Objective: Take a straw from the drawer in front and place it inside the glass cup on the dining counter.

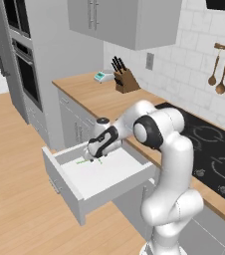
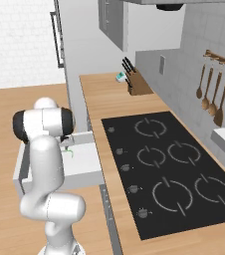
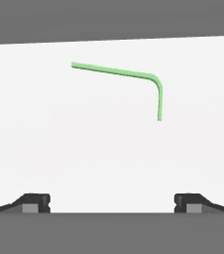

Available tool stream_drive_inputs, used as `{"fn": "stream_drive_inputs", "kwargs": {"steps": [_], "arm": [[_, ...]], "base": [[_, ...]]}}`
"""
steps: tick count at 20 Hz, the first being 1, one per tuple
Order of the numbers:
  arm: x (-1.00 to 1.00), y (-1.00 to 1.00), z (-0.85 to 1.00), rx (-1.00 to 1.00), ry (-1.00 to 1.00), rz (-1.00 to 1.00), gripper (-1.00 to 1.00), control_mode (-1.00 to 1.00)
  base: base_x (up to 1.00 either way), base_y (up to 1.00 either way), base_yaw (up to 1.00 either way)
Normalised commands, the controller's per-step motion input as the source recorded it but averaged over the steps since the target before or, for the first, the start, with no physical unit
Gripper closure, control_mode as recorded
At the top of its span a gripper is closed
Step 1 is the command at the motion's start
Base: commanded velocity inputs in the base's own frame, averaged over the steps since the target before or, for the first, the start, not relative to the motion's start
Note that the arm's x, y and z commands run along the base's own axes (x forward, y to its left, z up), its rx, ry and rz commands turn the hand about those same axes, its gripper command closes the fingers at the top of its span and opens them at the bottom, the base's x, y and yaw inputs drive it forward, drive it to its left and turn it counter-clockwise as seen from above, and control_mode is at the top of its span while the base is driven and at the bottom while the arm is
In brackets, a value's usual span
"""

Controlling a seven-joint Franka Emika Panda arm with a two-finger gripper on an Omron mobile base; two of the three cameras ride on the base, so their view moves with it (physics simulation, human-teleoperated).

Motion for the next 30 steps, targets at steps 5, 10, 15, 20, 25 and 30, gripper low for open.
{"fn": "stream_drive_inputs", "kwargs": {"steps": [5, 10, 15, 20, 25, 30], "arm": [[0.41, 0.00, -0.37, 0.00, -0.04, 0.00, -1.00, -1.00], [0.57, 0.00, -0.33, -0.03, -0.05, 0.00, -1.00, -1.00], [0.35, 0.00, -0.33, 0.00, -0.03, 0.00, -1.00, -1.00], [0.46, 0.00, -0.31, 0.00, 0.00, 0.00, -1.00, -1.00], [0.40, -0.05, -0.24, 0.00, 0.00, 0.00, -1.00, -1.00], [0.29, -0.11, -0.32, 0.00, 0.04, 0.00, -1.00, -1.00]], "base": [[0.00, 0.00, 0.00], [0.00, 0.00, 0.00], [0.00, 0.00, 0.00], [0.00, 0.00, 0.00], [0.00, 0.00, 0.00], [0.00, 0.00, 0.00]]}}
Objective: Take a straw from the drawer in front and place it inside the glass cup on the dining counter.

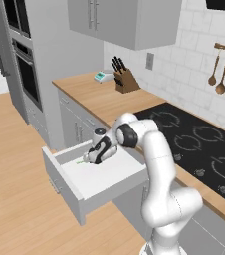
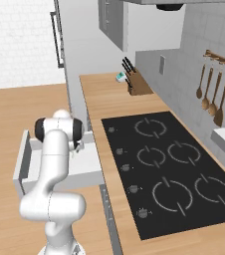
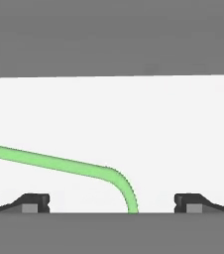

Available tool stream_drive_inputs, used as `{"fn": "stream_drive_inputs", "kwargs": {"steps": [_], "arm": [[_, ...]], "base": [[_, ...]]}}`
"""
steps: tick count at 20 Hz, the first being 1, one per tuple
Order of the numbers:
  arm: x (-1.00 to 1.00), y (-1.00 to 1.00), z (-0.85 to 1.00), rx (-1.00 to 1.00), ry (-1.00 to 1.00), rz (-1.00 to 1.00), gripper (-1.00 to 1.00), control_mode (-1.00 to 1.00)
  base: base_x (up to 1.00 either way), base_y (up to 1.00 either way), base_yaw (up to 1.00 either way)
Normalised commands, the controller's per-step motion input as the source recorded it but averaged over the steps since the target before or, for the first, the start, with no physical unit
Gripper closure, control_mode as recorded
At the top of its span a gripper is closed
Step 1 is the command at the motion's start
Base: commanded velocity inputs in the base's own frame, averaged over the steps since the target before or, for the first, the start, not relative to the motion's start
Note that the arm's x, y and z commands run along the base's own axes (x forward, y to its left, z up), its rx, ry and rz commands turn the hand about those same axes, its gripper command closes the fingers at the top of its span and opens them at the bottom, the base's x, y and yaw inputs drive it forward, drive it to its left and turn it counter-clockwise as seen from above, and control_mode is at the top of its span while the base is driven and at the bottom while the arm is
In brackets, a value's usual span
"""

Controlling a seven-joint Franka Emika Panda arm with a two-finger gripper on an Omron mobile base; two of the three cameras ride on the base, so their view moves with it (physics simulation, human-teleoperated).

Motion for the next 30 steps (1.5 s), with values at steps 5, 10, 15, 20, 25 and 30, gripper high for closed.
{"fn": "stream_drive_inputs", "kwargs": {"steps": [5, 10, 15, 20, 25, 30], "arm": [[0.25, -0.02, -0.46, 0.00, 0.08, 0.00, 1.00, -1.00], [0.15, 0.00, -0.50, 0.00, 0.08, 0.00, 1.00, -1.00], [-0.03, 0.00, -0.40, 0.00, 0.04, 0.01, 1.00, -1.00], [-0.29, 0.08, -0.15, 0.00, 0.00, 0.00, 1.00, -1.00], [-0.36, 0.07, 0.18, 0.00, -0.07, 0.00, 1.00, -1.00], [-0.71, 0.00, 0.98, 0.00, -0.20, 0.00, 1.00, -1.00]], "base": [[0.00, 0.00, 0.00], [0.00, 0.00, 0.00], [0.00, 0.00, 0.00], [0.00, 0.00, 0.00], [0.00, 0.00, 0.00], [0.00, 0.00, 0.00]]}}
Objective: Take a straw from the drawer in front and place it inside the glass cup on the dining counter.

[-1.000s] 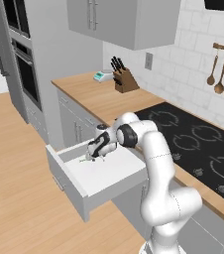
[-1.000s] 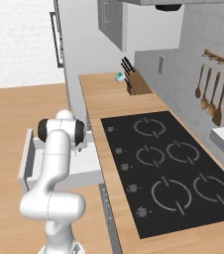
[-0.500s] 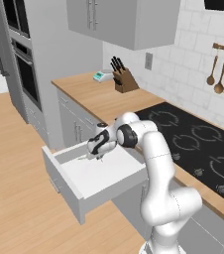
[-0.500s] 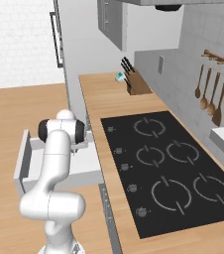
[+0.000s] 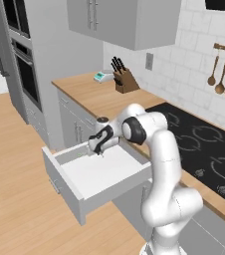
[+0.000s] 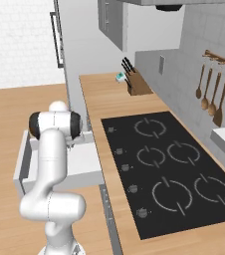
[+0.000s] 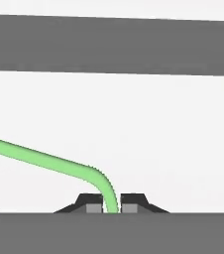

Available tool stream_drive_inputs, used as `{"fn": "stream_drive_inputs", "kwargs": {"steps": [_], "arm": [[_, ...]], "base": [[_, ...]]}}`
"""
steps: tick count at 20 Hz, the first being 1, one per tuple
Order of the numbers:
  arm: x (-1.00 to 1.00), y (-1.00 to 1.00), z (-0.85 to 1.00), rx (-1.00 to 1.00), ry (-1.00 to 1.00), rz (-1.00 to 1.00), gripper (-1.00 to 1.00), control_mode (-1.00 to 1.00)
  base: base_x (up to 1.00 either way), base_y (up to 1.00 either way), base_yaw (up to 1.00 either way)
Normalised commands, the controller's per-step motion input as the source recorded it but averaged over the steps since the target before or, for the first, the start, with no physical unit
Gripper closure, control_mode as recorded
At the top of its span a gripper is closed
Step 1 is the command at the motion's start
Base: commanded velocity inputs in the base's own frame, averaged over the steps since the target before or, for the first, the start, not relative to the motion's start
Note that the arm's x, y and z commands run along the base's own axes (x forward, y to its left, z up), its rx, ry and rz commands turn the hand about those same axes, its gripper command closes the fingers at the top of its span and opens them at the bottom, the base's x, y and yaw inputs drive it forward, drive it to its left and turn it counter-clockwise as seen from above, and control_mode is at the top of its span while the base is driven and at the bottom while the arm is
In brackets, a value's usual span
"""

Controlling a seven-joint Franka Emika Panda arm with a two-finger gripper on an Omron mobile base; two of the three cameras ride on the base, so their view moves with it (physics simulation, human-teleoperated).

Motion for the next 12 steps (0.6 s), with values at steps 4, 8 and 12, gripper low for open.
{"fn": "stream_drive_inputs", "kwargs": {"steps": [4, 8, 12], "arm": [[-0.41, 0.00, 1.00, 0.00, -0.19, 0.00, 1.00, -1.00], [-0.05, 0.00, 1.00, 0.01, -0.16, 0.00, 1.00, -1.00], [0.00, 0.02, 1.00, 0.01, -0.09, 0.00, 1.00, -1.00]], "base": [[0.00, 0.00, 0.00], [0.00, 0.00, 0.00], [0.00, 0.00, 0.00]]}}
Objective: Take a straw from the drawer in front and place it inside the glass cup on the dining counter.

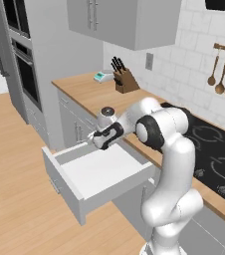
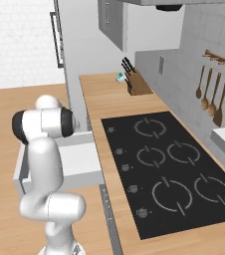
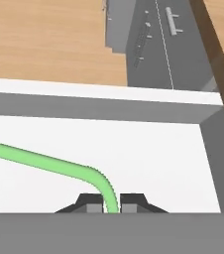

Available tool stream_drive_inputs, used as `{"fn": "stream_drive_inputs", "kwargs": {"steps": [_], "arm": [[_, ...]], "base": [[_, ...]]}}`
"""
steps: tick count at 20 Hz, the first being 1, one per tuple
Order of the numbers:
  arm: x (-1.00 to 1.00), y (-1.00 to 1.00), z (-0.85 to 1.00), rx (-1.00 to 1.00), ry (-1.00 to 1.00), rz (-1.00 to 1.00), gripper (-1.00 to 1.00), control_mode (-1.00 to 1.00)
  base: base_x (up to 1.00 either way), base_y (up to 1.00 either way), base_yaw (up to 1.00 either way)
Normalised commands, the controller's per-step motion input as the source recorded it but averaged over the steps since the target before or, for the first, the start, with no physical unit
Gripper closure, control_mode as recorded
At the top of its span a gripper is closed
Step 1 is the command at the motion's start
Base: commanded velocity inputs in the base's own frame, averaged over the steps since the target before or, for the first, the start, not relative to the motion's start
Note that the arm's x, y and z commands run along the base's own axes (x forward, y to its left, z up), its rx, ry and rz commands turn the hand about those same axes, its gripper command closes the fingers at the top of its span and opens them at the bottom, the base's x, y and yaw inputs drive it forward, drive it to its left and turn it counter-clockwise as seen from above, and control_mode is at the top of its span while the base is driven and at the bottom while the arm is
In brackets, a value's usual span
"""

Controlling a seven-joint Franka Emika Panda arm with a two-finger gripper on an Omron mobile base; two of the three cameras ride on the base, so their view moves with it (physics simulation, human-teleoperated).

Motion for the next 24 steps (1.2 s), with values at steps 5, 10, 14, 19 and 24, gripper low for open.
{"fn": "stream_drive_inputs", "kwargs": {"steps": [5, 10, 14, 19, 24], "arm": [[0.00, 0.00, 1.00, 0.00, 0.00, 0.00, 1.00, -1.00], [0.00, 0.00, 1.00, 0.00, 0.07, 0.00, 1.00, -1.00], [-0.10, -0.04, 1.00, -0.02, 0.24, 0.00, 1.00, -1.00], [-0.57, -0.14, 1.00, -0.08, 0.30, 0.00, 1.00, -1.00], [-0.97, -0.25, 0.66, -0.17, 0.10, 0.00, 1.00, -1.00]], "base": [[0.00, 0.00, 0.00], [0.00, 0.00, 0.00], [0.00, 0.00, 0.00], [0.00, 0.00, 0.00], [0.00, 0.00, 0.00]]}}
